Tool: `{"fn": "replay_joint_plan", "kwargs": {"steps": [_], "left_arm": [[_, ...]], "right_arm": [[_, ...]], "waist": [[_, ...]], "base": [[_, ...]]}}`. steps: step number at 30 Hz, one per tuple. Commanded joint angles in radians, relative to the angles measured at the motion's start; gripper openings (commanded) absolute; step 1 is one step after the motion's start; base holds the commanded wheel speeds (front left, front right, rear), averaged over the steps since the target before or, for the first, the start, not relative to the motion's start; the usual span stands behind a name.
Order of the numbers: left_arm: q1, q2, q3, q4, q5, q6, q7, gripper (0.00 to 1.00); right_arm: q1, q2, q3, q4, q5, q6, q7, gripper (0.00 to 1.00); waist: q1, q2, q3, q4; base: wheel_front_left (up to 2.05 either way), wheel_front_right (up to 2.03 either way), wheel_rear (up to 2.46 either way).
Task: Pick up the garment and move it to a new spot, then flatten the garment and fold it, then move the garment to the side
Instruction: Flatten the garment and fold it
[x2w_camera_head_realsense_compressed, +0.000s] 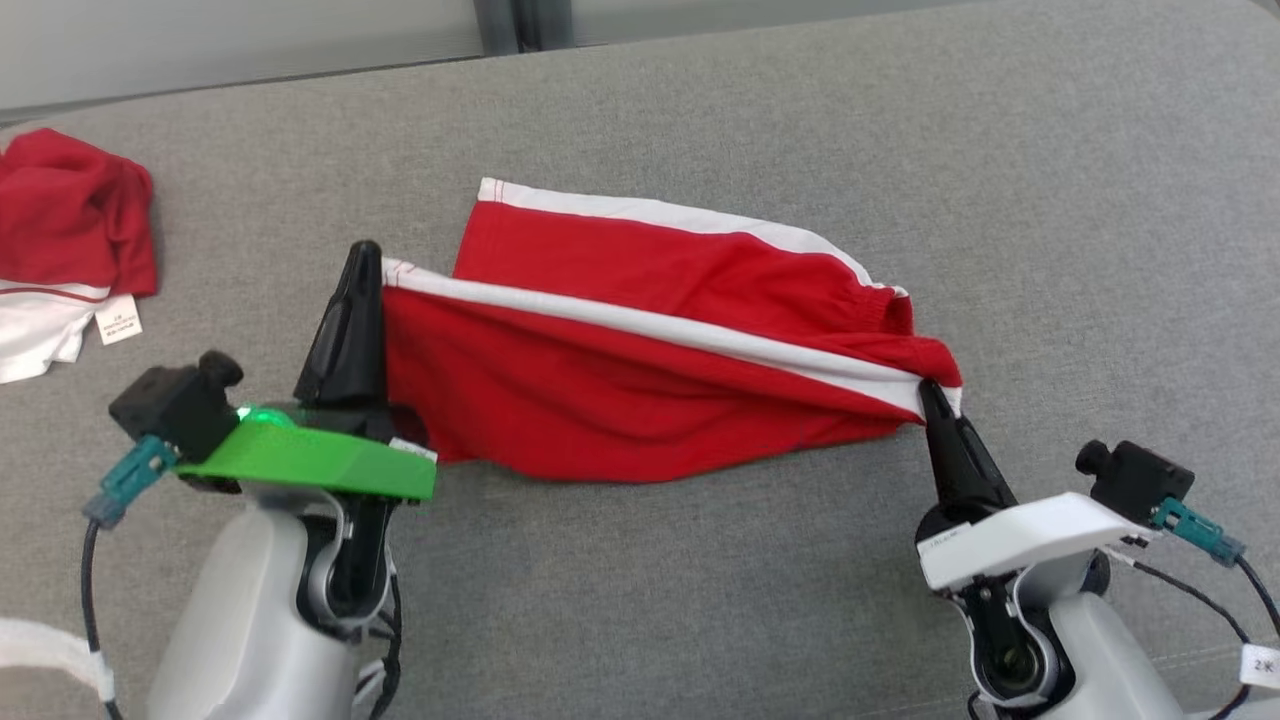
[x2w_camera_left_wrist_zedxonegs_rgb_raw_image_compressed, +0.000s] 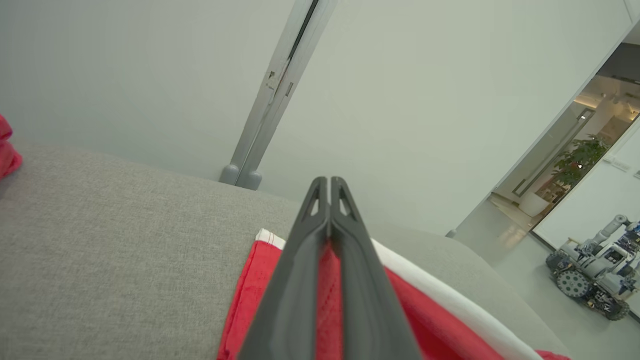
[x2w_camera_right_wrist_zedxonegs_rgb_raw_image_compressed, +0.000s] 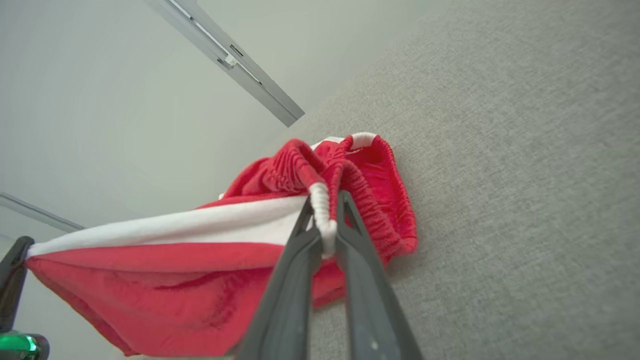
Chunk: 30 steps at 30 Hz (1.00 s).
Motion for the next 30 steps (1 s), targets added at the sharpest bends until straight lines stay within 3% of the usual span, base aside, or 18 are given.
{"fn": "replay_joint_plan", "kwargs": {"steps": [1, 9, 17, 19, 20, 21, 22, 30], "left_arm": [[-0.056, 0.009, -0.005, 0.048, 0.011, -0.004, -0.006, 0.00], [-0.275, 0.005, -0.042, 0.290, 0.038, -0.004, -0.021, 0.00], [-0.393, -0.014, -0.023, 0.421, 0.078, -0.004, -0.021, 0.00], [-0.415, -0.018, -0.019, 0.444, 0.083, -0.004, -0.021, 0.00], [-0.421, -0.018, -0.017, 0.455, 0.088, -0.004, -0.021, 0.00], [-0.430, -0.019, -0.013, 0.469, 0.094, -0.004, -0.021, 0.00], [-0.438, -0.018, -0.008, 0.481, 0.095, -0.004, -0.021, 0.00], [-0.486, -0.024, 0.006, 0.558, 0.127, -0.004, -0.020, 0.00]], "right_arm": [[-0.040, -0.001, 0.006, 0.034, 0.035, -0.001, -0.023, 0.00], [-0.235, -0.001, 0.064, 0.220, 0.130, -0.001, -0.099, 0.00], [-0.369, -0.001, 0.100, 0.353, 0.152, -0.001, -0.115, 0.02], [-0.388, -0.001, 0.096, 0.359, 0.151, -0.001, -0.116, 0.24], [-0.392, -0.001, 0.098, 0.359, 0.154, -0.001, -0.116, 0.43], [-0.395, -0.001, 0.103, 0.355, 0.159, -0.001, -0.116, 0.76], [-0.397, -0.001, 0.107, 0.351, 0.162, -0.001, -0.116, 1.00], [-0.375, -0.001, 0.108, 0.287, 0.126, -0.001, -0.116, 1.00]], "waist": [[0.0001, -0.0001, 0.058, -0.033], [0.0001, -0.0001, 0.152, -0.072], [0.0001, -0.0001, 0.177, -0.080], [0.0001, -0.0001, 0.180, -0.083], [0.0001, -0.0001, 0.181, -0.085], [0.0001, -0.0001, 0.182, -0.087], [0.0001, -0.0001, 0.184, -0.091], [0.0001, -0.0001, 0.195, -0.121]], "base": [[0.00, 0.00, 0.00], [0.00, 0.00, 0.00], [0.00, 0.00, 0.00], [0.00, 0.00, 0.00], [0.00, 0.00, 0.00], [0.00, 0.00, 0.00], [0.00, 0.00, 0.00], [0.00, 0.00, 0.00]]}}
